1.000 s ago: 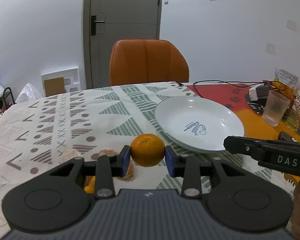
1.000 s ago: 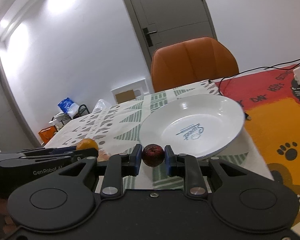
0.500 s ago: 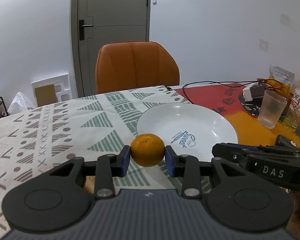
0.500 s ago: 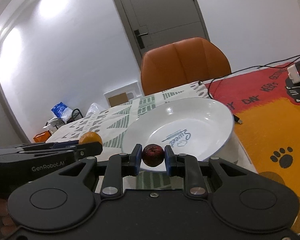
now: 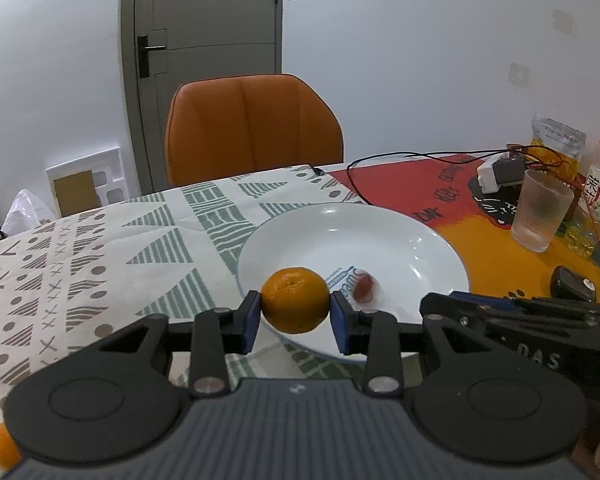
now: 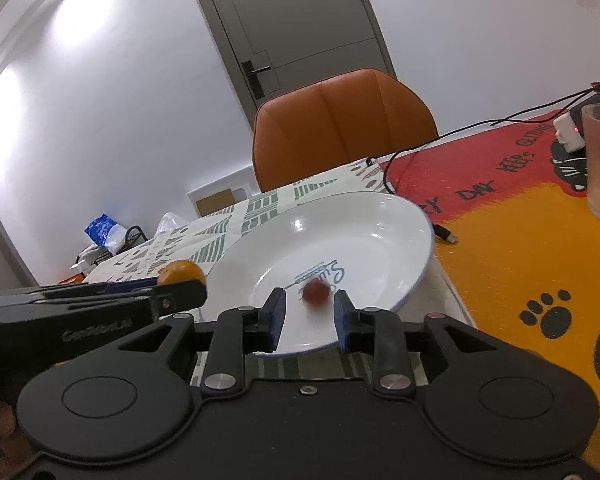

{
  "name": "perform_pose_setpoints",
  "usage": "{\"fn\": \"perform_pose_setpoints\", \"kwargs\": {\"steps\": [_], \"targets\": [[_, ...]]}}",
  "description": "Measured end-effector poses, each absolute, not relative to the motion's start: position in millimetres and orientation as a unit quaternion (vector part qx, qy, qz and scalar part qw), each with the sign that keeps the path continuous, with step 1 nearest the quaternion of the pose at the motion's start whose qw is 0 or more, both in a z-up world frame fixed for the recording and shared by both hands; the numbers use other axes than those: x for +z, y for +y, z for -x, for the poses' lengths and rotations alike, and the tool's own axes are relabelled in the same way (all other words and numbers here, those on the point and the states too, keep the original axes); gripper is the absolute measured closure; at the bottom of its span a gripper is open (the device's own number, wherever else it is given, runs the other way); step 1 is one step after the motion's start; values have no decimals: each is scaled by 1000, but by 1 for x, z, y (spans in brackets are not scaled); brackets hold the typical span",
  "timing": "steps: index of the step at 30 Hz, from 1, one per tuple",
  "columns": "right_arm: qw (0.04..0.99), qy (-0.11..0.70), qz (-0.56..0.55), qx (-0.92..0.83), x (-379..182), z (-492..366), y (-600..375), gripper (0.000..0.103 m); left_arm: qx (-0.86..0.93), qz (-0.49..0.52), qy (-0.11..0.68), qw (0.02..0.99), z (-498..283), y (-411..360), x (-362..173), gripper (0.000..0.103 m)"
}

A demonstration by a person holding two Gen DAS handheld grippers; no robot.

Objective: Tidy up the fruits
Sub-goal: 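Carry the plum into the white bowl and open the right gripper, then release the large orange into the white bowl with the left gripper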

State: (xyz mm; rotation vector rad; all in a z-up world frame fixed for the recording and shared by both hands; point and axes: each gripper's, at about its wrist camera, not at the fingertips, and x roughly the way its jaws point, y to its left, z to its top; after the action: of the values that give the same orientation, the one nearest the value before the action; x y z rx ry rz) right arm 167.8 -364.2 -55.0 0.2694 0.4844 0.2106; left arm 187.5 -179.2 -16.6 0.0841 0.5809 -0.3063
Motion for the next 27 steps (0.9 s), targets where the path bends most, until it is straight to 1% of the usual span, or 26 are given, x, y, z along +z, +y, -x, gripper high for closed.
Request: {"fn": "perform_pose_setpoints", "kwargs": {"steps": [3, 5, 9, 11, 13, 17, 19, 21, 23, 27], "targets": [[957, 236, -136, 101, -53, -163, -368, 75, -155, -42, 284, 945, -190, -184, -15, 67], [956, 237, -139, 100, -52, -162, -370, 75, -157, -41, 276, 947, -190, -185, -13, 65], [956, 239, -139, 101, -52, -159, -370, 75, -145, -44, 269, 951, -187, -183, -10, 50], [955, 240, -141, 103, -51, -157, -370, 74, -140, -40, 271, 951, -185, -177, -9, 48], [955, 238, -141, 105, -49, -154, -371, 73, -132, -40, 275, 952, -182, -171, -9, 42], [956, 235, -141, 106, -47, -150, -370, 67, -115, -33, 272, 955, -173, -155, -5, 32], [956, 235, -137, 106, -45, -148, -368, 63, -101, -30, 268, 957, -168, -145, -2, 24], [957, 233, -135, 108, -43, -145, -367, 55, -91, -24, 266, 959, -164, -136, 1, 23], [958, 229, -136, 109, -41, -142, -365, 50, -82, -14, 263, 961, -160, -125, 6, 21], [959, 224, -137, 110, -37, -135, -360, 45, -66, 0, 252, 966, -149, -106, 16, 16]]}}
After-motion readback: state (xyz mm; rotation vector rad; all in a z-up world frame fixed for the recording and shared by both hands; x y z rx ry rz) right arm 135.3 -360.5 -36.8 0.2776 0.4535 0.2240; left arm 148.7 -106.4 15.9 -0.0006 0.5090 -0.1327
